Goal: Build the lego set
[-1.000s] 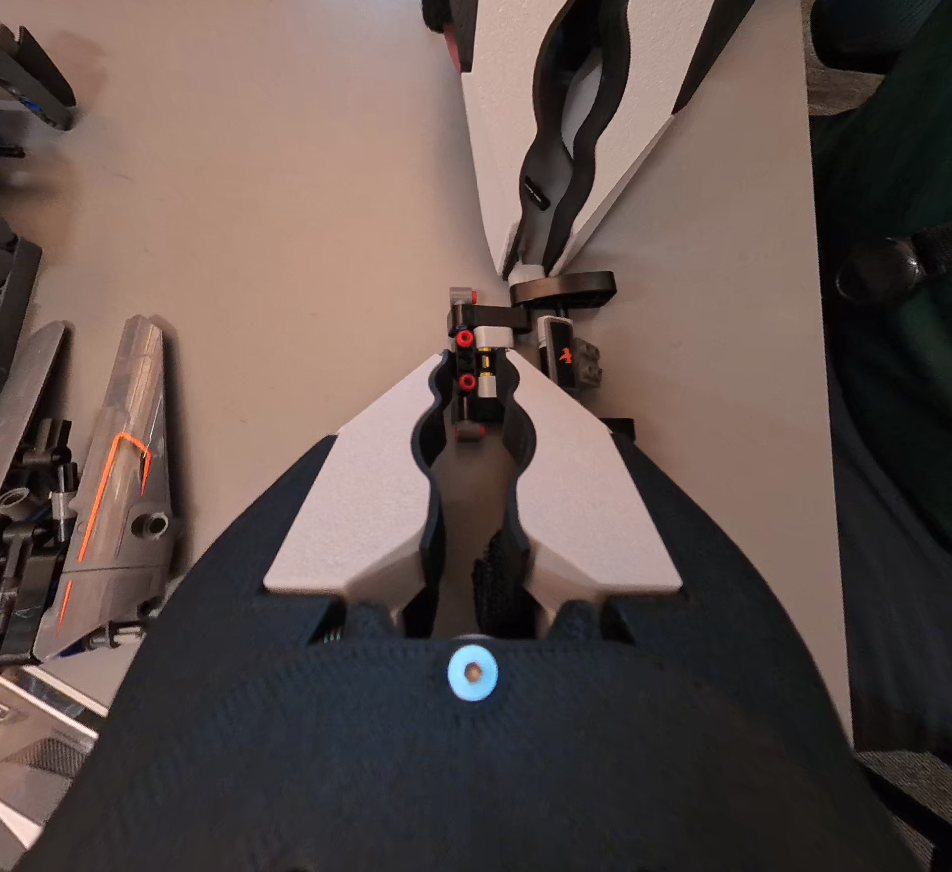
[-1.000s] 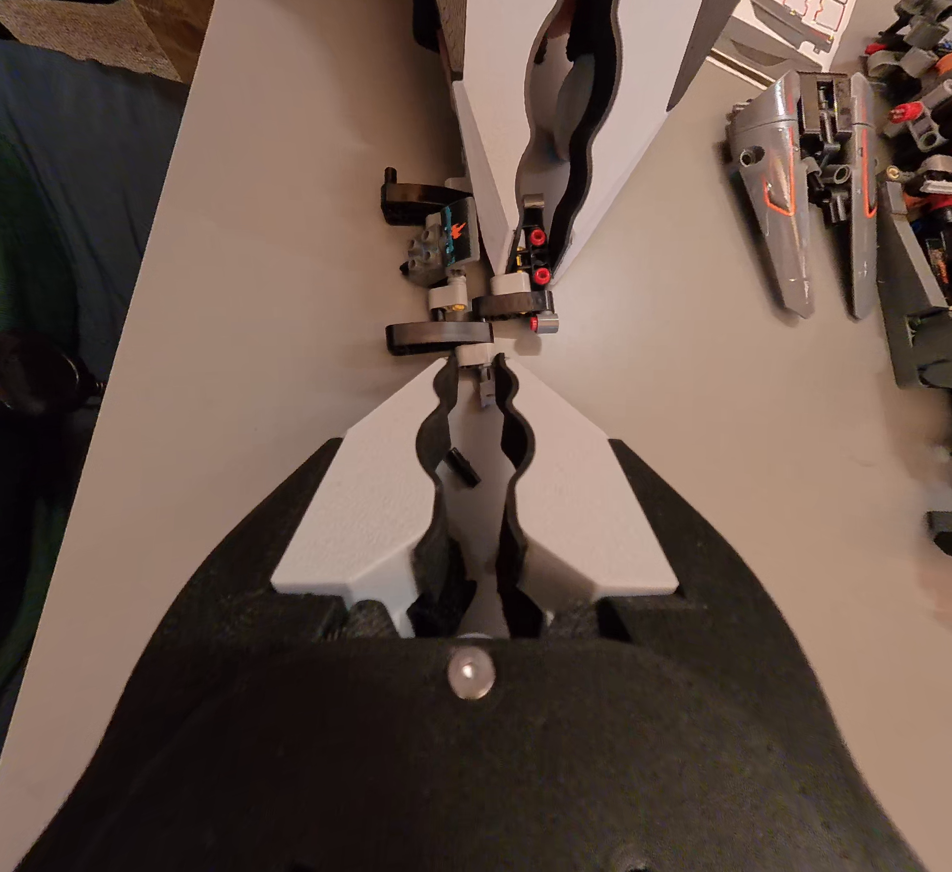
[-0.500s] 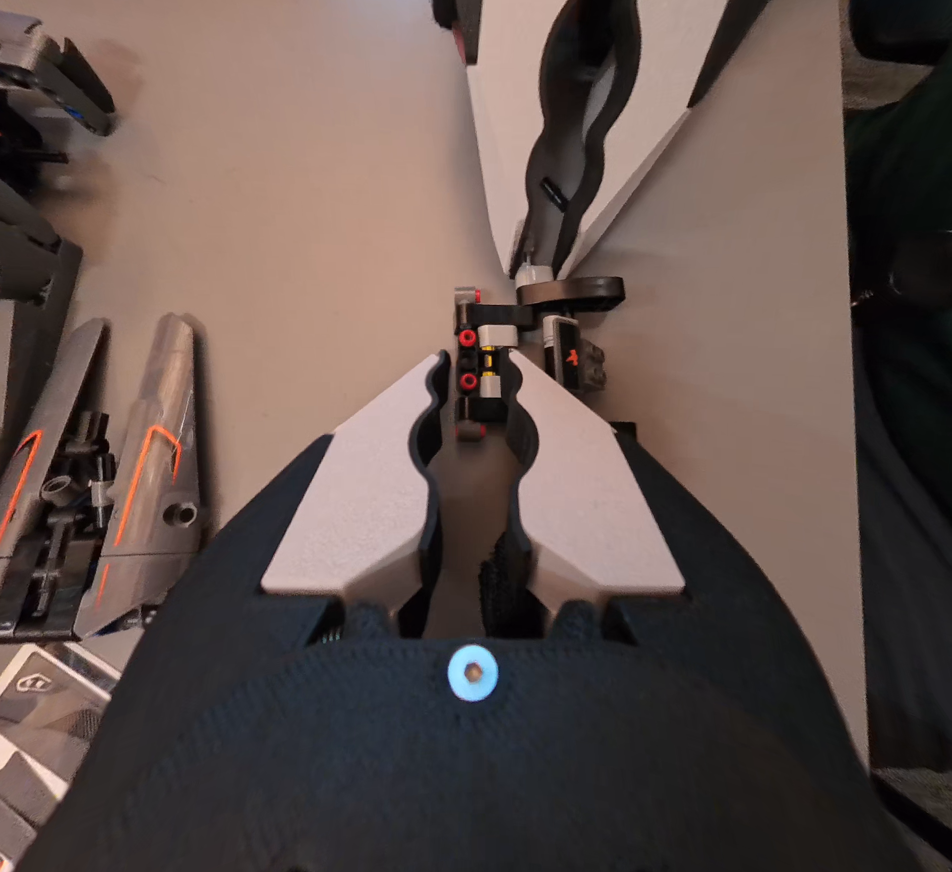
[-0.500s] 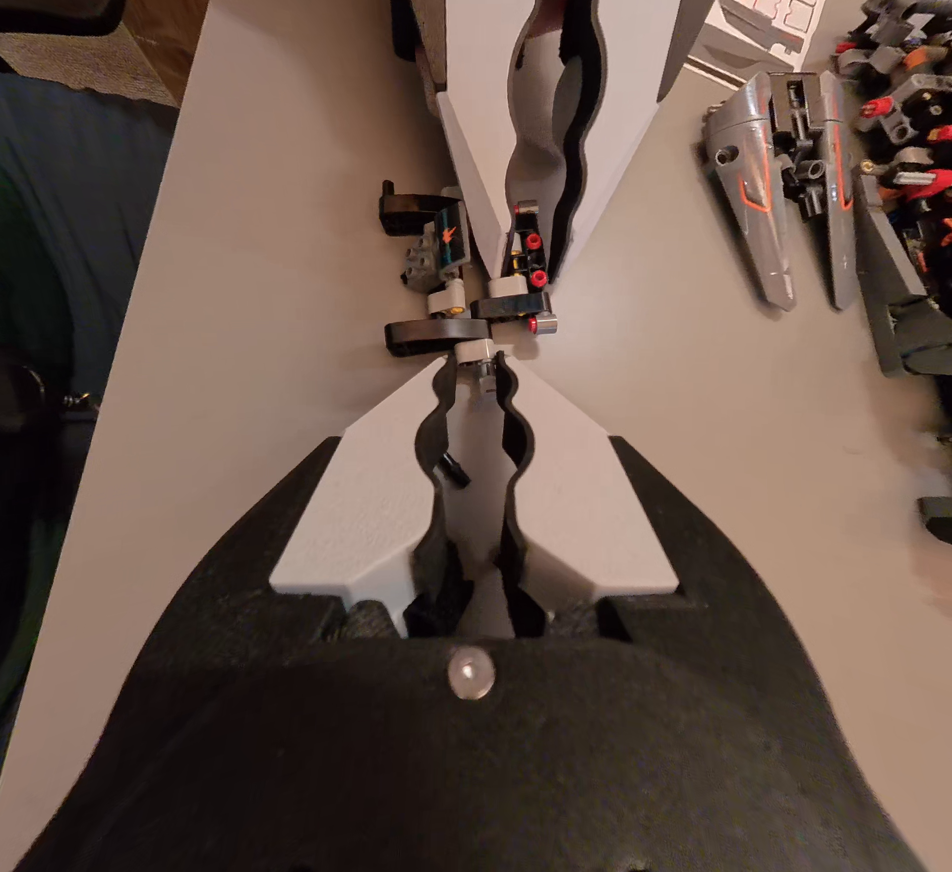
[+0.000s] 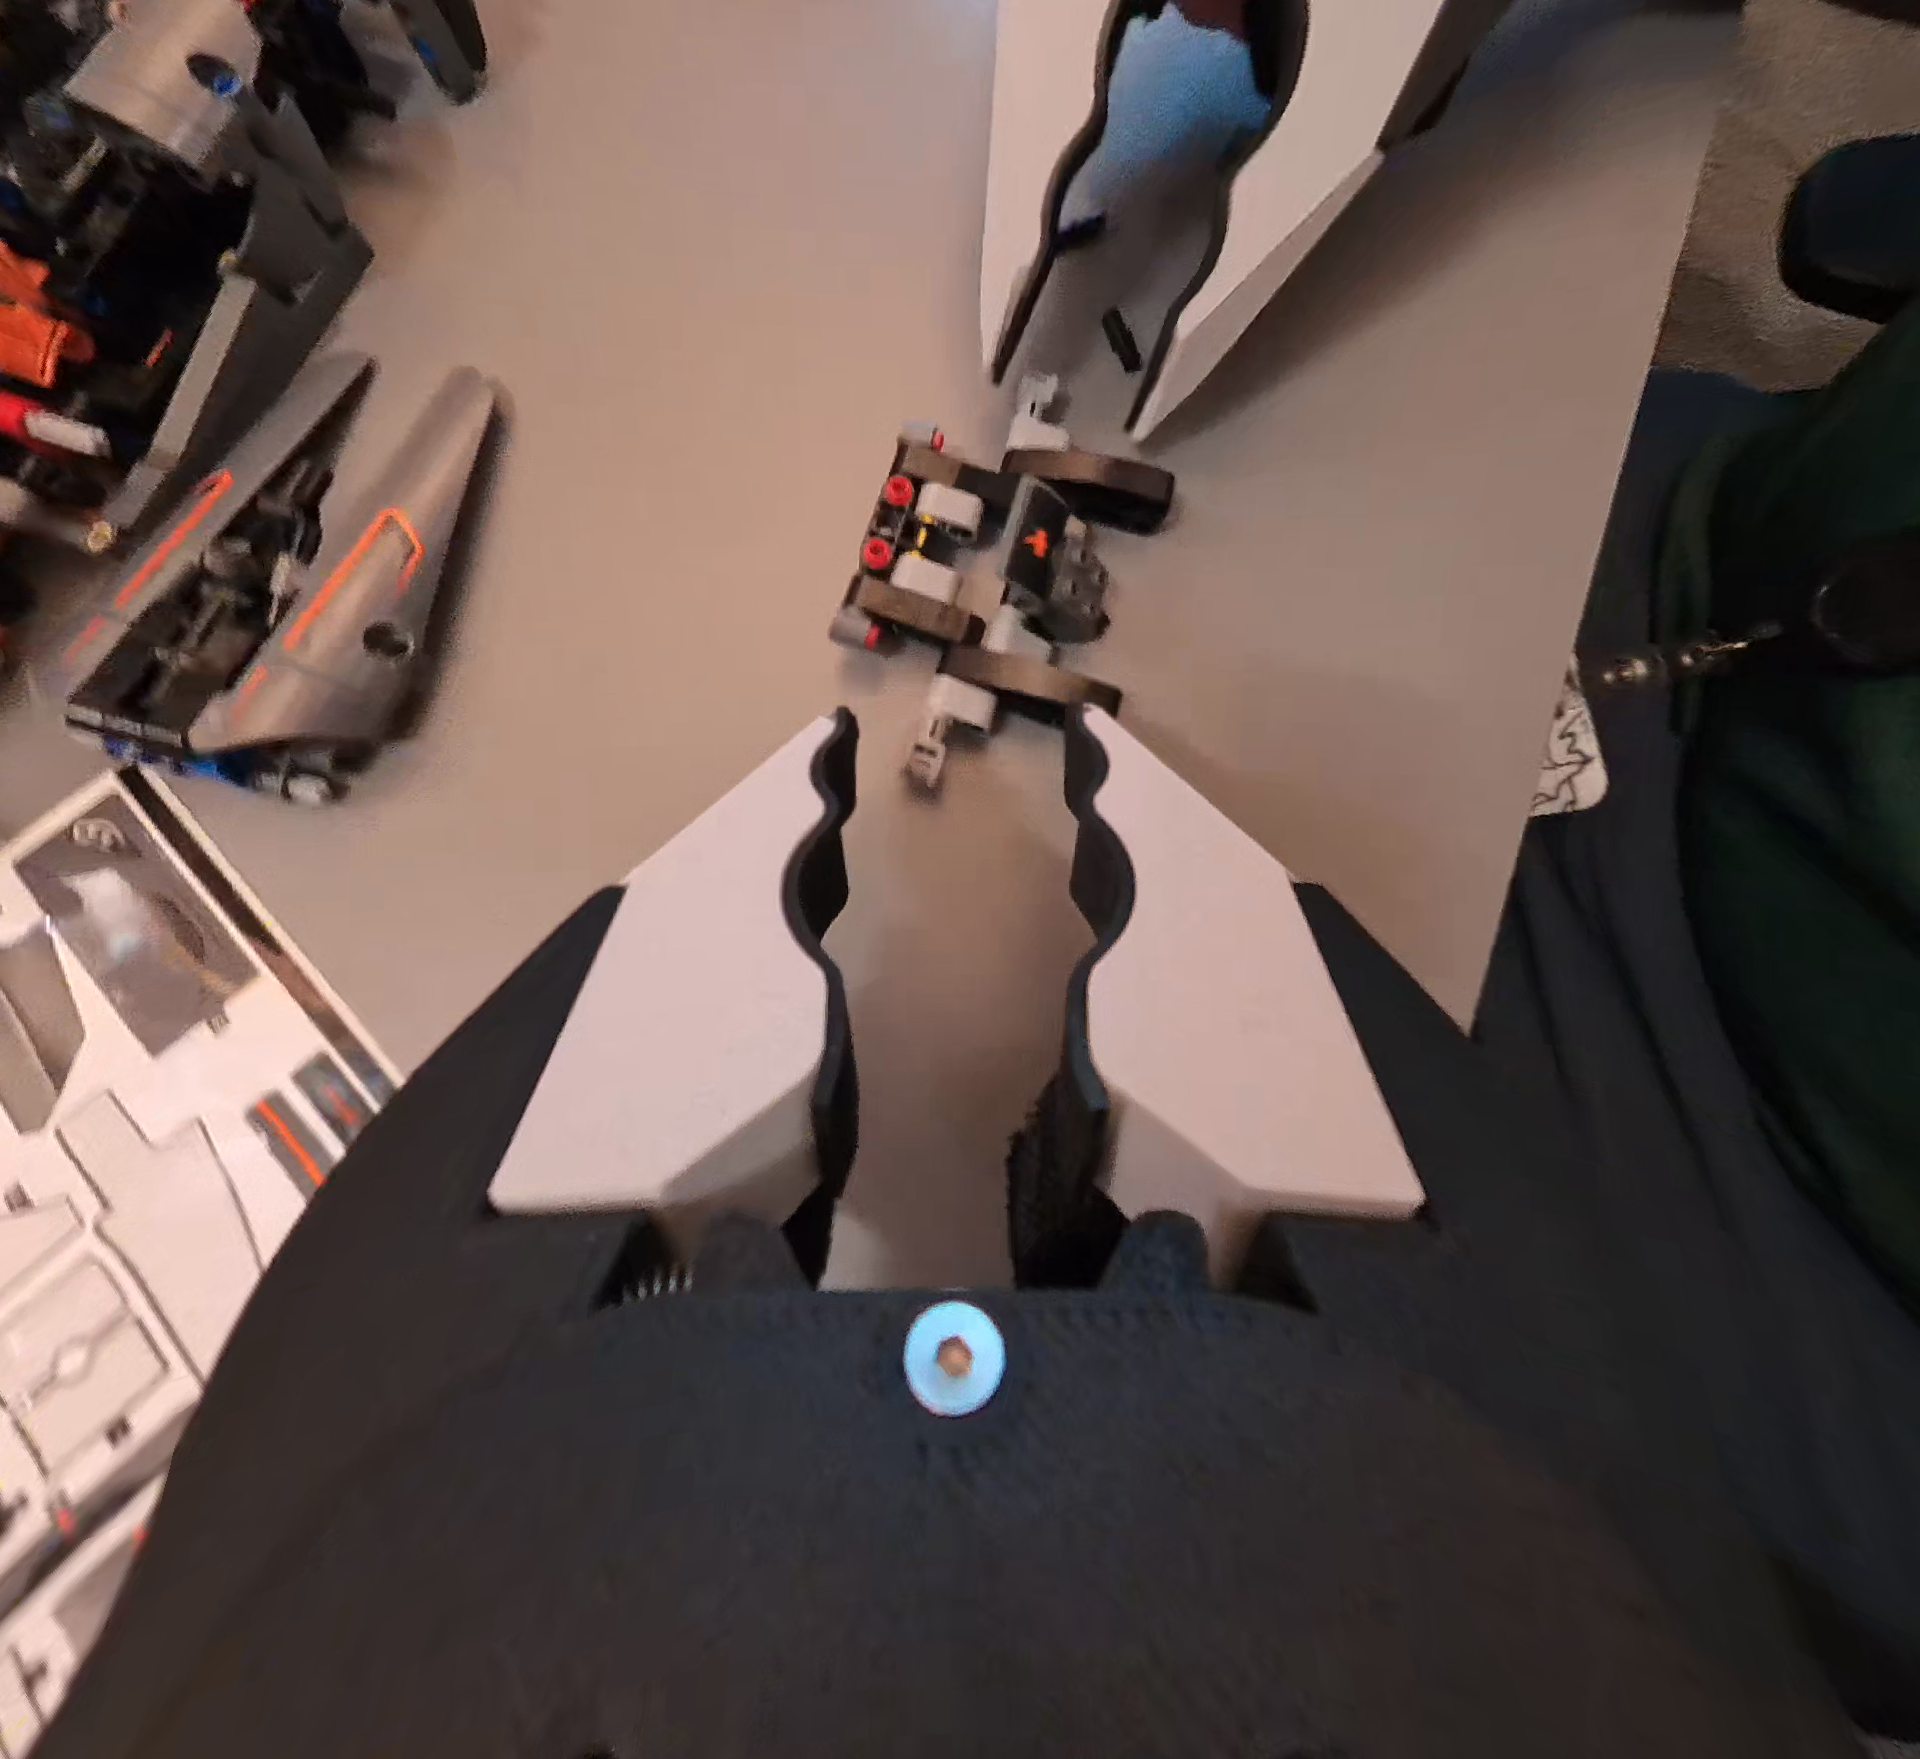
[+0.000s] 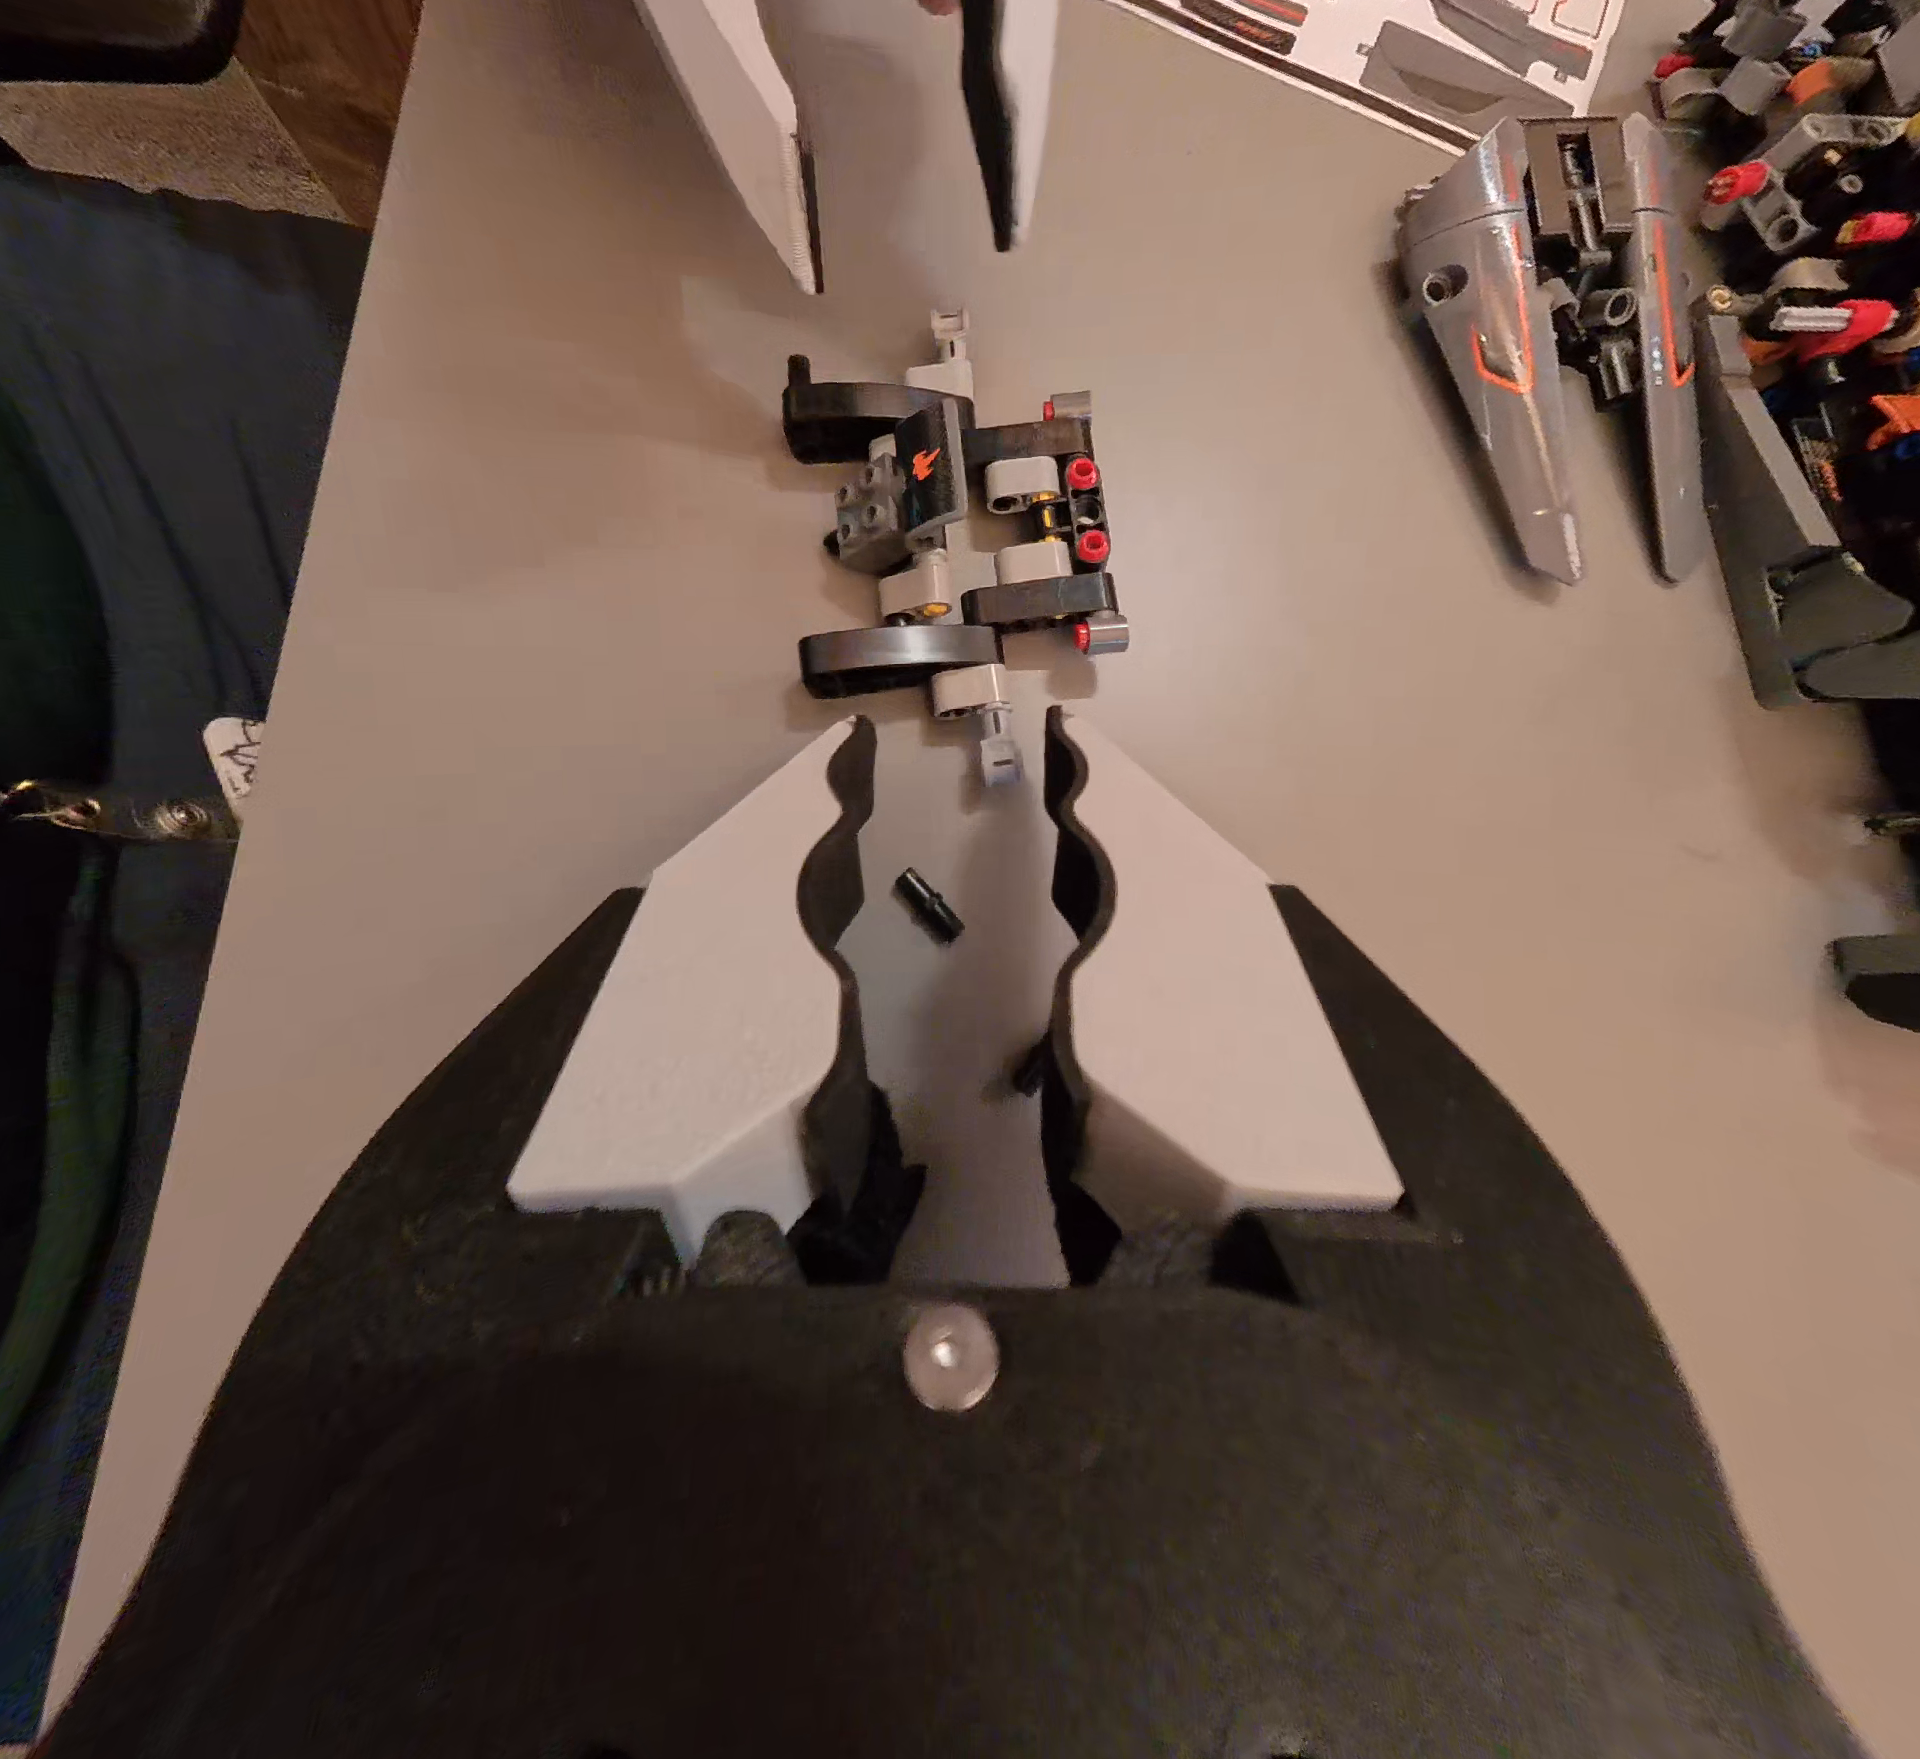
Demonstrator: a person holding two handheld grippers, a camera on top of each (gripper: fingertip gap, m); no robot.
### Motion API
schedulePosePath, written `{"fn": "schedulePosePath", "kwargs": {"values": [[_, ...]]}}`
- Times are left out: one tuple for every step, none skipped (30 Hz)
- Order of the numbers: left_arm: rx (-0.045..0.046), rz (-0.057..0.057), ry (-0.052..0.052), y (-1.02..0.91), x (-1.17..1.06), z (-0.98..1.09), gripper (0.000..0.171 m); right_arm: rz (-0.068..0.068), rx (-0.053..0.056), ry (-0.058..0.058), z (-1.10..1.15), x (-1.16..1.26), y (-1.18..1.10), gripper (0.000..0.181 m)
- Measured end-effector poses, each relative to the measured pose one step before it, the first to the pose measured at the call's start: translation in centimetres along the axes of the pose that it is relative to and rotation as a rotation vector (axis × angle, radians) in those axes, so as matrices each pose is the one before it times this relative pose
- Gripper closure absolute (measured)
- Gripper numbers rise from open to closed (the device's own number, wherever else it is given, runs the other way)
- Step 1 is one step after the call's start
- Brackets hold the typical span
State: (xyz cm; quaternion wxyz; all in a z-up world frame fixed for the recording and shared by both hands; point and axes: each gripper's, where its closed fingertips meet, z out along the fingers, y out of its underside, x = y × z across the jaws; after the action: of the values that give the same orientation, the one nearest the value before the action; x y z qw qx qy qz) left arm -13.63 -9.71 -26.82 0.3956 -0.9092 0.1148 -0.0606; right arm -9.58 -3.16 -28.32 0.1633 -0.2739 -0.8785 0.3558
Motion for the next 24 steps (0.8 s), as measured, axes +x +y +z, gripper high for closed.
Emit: {"fn": "schedulePosePath", "kwargs": {"values": [[0.00411,-0.0145,-0.0204,0.313,0.203,-0.096,0.136,-0.0047,-0.0098,-0.0016,0.146,-0.068,0.057,0.149],[0.01122,-0.0205,-0.0030,0.126,0.425,-0.001,0.138,-0.0124,-0.0168,0.0002,0.215,-0.047,0.067,0.148],[0.01485,-0.0248,-0.0069,-0.027,0.366,0.093,0.136,-0.0142,-0.0177,0.0050,0.240,0.070,0.085,0.148],[0.00934,-0.0173,-0.0112,-0.010,0.353,0.181,0.138,-0.0069,-0.0119,-0.0015,0.228,0.025,0.009,0.150],[0.00170,-0.0056,-0.0003,0.041,0.597,0.270,0.138,-0.0035,-0.0045,-0.0101,0.162,-0.124,-0.121,0.156],[-0.00544,-0.0021,-0.0093,0.088,0.436,0.315,0.137,-0.0093,-0.0062,0.0000,0.149,-0.044,-0.085,0.161],[-0.01401,0.0022,-0.0288,0.196,0.071,0.342,0.137,-0.0068,-0.0049,-0.0020,0.155,-0.091,-0.088,0.167],[-0.01669,0.0065,-0.0214,0.231,0.094,0.331,0.140,0.0024,-0.0014,-0.0075,0.134,-0.165,-0.153,0.168],[-0.00907,0.0028,-0.0079,0.106,0.244,0.301,0.141,-0.0014,-0.0035,0.0012,0.081,-0.058,-0.102,0.168],[0.00728,0.0002,-0.0181,-0.127,-0.048,0.076,0.143,-0.0045,-0.0055,0.0046,0.005,0.001,-0.006,0.168],[0.00117,-0.0080,-0.0151,0.001,-0.175,0.019,0.146,0.0031,-0.0041,0.0011,0.010,-0.006,-0.003,0.168],[0.00602,-0.0141,-0.0036,-0.024,-0.106,0.009,0.150,0.0072,-0.0008,0.0018,-0.004,-0.008,-0.002,0.168],[0.00988,-0.0147,-0.0002,-0.028,-0.111,0.023,0.153,0.0056,0.0011,0.0026,0.011,-0.039,-0.011,0.168],[0.01118,-0.0092,0.0037,-0.018,-0.042,-0.003,0.154,0.0012,0.0009,0.0060,0.012,-0.031,-0.023,0.168],[0.00581,-0.0075,0.0016,-0.002,-0.011,0.009,0.154,0.0023,0.0010,0.0078,0.005,-0.026,-0.034,0.168],[-0.00188,0.0058,-0.0059,0.009,-0.034,-0.007,0.154,0.0072,-0.0002,0.0039,0.021,-0.056,-0.020,0.168],[-0.00089,0.0062,-0.0079,0.002,-0.056,0.007,0.155,0.0044,-0.0027,0.0039,0.007,-0.043,-0.021,0.169],[-0.00046,-0.0007,-0.0024,0.014,-0.028,0.003,0.155,0.0047,-0.0009,0.0058,0.029,-0.016,-0.025,0.168],[-0.00070,-0.0152,-0.0050,-0.017,-0.136,0.010,0.155,0.0067,-0.0001,0.0037,0.044,-0.044,-0.045,0.168],[-0.00001,-0.0098,-0.0042,-0.017,-0.101,0.018,0.156,0.0036,-0.0009,0.0047,0.030,-0.021,-0.042,0.169],[-0.00043,-0.0005,-0.0039,-0.007,-0.032,0.013,0.157,0.0055,-0.0003,0.0051,0.021,0.003,-0.028,0.169],[-0.00084,-0.0022,-0.0048,-0.008,-0.022,0.018,0.157,0.0052,-0.0001,0.0046,0.039,-0.016,-0.037,0.169],[-0.00015,-0.0045,-0.0043,-0.031,-0.010,0.037,0.157,0.0017,0.0000,0.0042,0.035,0.009,-0.032,0.169],[-0.00033,0.0013,-0.0048,-0.009,-0.007,0.014,0.157,0.0031,-0.0002,0.0013,0.026,0.001,-0.028,0.169]]}}
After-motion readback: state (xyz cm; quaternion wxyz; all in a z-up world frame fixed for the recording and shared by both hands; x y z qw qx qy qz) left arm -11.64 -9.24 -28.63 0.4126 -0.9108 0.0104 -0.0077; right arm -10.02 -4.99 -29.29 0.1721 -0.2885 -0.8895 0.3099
